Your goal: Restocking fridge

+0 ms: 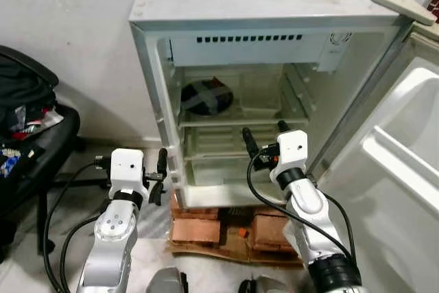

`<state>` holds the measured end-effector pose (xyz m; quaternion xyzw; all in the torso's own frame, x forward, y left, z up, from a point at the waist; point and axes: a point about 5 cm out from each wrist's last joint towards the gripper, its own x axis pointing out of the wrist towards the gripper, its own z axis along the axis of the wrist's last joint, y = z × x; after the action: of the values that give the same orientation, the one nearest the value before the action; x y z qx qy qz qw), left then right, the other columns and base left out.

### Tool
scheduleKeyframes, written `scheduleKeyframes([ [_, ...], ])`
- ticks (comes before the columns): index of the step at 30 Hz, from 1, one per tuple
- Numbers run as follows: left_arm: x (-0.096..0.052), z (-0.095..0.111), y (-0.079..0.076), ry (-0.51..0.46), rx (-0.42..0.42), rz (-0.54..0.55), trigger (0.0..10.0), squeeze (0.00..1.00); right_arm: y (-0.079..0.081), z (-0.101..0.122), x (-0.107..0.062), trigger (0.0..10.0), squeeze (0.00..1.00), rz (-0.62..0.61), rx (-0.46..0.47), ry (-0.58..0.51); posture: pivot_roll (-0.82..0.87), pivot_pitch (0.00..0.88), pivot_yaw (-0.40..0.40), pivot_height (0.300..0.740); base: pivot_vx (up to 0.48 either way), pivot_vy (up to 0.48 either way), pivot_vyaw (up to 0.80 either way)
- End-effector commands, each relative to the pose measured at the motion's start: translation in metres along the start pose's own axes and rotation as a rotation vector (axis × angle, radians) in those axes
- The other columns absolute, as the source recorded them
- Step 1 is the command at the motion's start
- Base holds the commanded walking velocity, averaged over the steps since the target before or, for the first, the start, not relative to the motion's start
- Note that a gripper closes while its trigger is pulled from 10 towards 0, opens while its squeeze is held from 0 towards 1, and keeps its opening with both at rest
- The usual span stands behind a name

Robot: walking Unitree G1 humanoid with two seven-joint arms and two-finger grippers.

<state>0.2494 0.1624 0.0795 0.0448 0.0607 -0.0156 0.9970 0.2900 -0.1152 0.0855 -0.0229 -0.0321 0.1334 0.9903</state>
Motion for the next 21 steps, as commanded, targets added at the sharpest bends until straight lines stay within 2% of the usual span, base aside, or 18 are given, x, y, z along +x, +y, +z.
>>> scheduleKeyframes([
  [1, -0.0015, -0.0016, 0.0010, 0.008, 0.005, 0.004, 10.0, 0.00, 0.0005, 0.0037, 0.0006, 10.0, 0.00, 0.003, 0.006, -0.008, 0.11, 0.047, -0.002, 0.740, -0.259, 0.000, 0.00],
  [15, 0.0006, -0.0015, 0.0003, 0.008, 0.005, 0.005, 10.0, 0.00, -0.0003, 0.0029, 0.0029, 10.0, 0.00, 0.006, 0.008, 0.004, 0.11, 0.048, -0.016, 0.740, -0.257, 0.000, 0.00],
  [21, 0.0044, -0.0053, -0.0008, 0.031, -0.022, -0.003, 10.0, 0.00, -0.0036, -0.0004, 0.0046, 10.0, 0.00, -0.022, 0.031, 0.027, 0.11, 0.054, -0.028, 0.740, -0.311, 0.000, 0.00],
])
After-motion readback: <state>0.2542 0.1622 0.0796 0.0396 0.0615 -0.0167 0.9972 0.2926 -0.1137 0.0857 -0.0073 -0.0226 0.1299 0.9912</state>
